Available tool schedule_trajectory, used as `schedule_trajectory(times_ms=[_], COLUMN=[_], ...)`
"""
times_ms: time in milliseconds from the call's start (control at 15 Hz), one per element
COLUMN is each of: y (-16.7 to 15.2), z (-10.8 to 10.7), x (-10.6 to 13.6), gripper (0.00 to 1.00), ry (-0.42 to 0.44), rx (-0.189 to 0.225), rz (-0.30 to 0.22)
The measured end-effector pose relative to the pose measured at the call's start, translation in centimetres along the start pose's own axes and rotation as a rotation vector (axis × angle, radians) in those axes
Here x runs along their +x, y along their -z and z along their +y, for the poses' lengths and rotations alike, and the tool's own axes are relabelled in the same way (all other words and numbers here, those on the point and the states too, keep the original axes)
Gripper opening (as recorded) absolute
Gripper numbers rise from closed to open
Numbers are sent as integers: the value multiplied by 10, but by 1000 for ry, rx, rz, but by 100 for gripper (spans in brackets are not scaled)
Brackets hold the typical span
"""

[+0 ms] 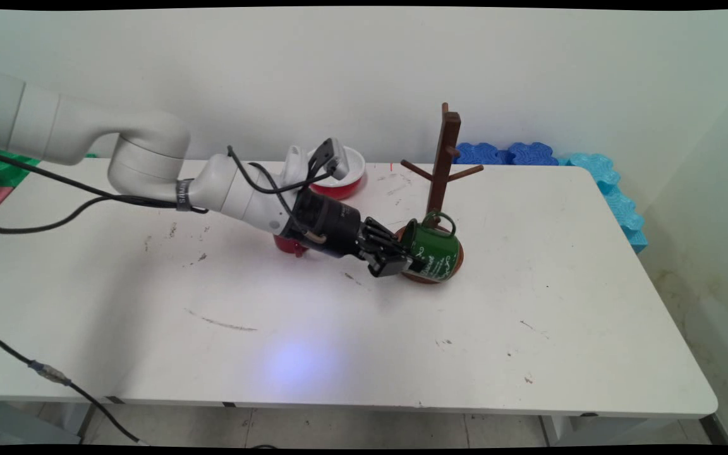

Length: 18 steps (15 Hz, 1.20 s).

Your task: Place the picked object on the table

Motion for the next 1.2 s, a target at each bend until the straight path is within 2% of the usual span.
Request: schedule_trajectory(times_ms=[733, 1200], y=[30, 60], z=[17, 23], x=[3, 11], gripper=[0, 0], ry=[-81, -185], rx=[50, 99], rz=[-61, -126])
